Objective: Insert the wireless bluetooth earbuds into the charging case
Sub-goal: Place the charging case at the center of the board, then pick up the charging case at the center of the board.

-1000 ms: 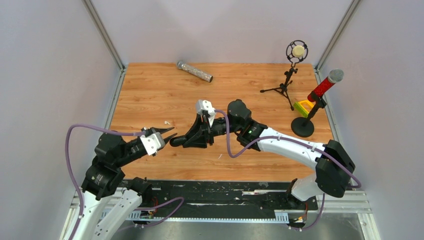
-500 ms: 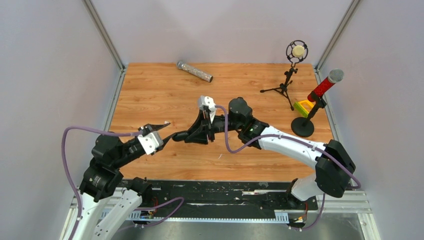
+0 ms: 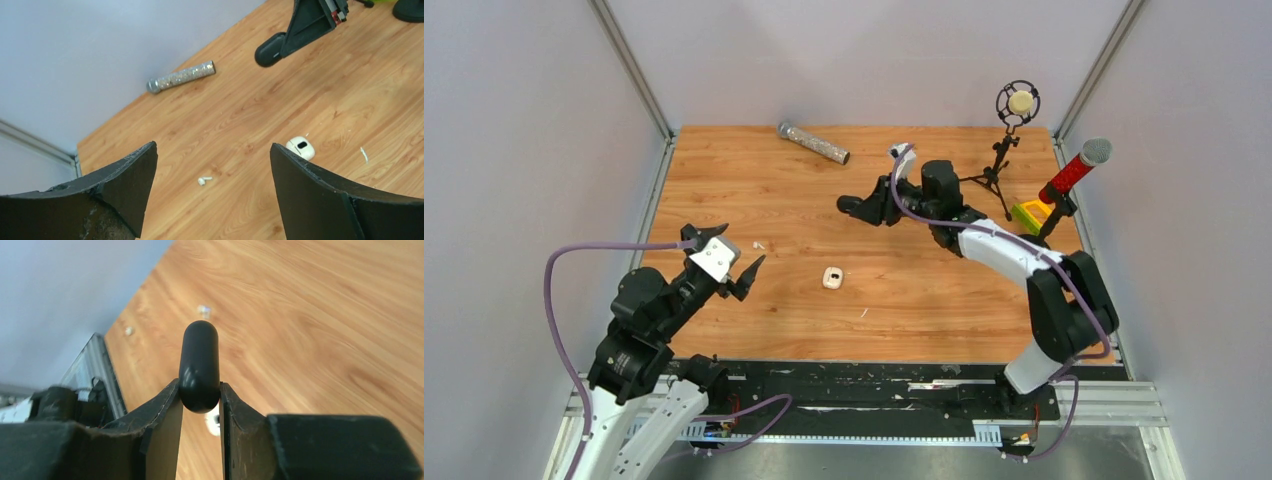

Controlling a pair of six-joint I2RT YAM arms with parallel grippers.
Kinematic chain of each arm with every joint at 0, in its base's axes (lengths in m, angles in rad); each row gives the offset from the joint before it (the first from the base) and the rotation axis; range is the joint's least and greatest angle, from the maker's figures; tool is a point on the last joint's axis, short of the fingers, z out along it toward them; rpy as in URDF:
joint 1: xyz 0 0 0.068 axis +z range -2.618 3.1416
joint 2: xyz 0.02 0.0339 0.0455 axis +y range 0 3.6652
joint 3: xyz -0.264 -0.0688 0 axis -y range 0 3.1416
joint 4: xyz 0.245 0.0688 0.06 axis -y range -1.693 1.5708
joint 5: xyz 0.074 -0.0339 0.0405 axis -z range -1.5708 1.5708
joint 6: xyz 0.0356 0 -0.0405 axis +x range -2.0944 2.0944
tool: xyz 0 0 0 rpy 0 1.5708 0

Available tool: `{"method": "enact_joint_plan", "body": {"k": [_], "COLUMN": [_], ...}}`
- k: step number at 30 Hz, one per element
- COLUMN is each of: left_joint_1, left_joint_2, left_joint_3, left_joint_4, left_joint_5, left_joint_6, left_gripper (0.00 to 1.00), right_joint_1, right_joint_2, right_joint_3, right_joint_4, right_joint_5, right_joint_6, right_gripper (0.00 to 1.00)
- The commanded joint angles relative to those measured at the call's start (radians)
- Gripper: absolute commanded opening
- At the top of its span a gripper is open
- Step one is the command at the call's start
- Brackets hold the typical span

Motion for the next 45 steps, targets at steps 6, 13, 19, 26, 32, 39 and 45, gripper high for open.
{"method": "enact_joint_plan", "body": {"k": [6, 13, 19, 26, 32, 39, 45], "left_joint_1": [0.0, -0.001, -0.001, -0.001, 0.0, 0.011, 0.039], "left_joint_2": [-0.03, -0.038, -0.041, -0.041, -0.045, -0.067, -0.096], "left_joint_3": [-0.081, -0.112, -0.123, -0.125, -0.136, -0.157, -0.173], "left_joint_4": [-0.013, 0.008, 0.023, 0.034, 0.053, 0.073, 0.071], "left_joint_5": [-0.086, -0.074, -0.079, -0.084, -0.079, -0.089, -0.079], "left_joint_6": [-0.067, -0.063, -0.054, -0.043, -0.045, -0.054, -0.07], "left_gripper": [0.94, 0.96, 0.96, 0.96, 0.96, 0.96, 0.96], "right_joint_1": [-0.288, -0.359, -0.377, -0.375, -0.341, -0.065, 0.194], "right_joint_2": [0.281, 0.412, 0.451, 0.376, 0.235, 0.085, 0.094], "right_joint_3": [0.062, 0.123, 0.139, 0.113, 0.066, 0.067, 0.055], "right_joint_4": [-0.108, -0.189, -0.224, -0.3, -0.377, -0.442, -0.431], "right_joint_5": [-0.058, -0.046, -0.037, 0.085, 0.24, 0.581, 0.285], "right_joint_6": [0.252, 0.271, 0.273, 0.224, 0.147, -0.179, -0.615], "right_gripper": [0.0, 0.0, 0.17, 0.5, 0.73, 0.96, 1.0]}}
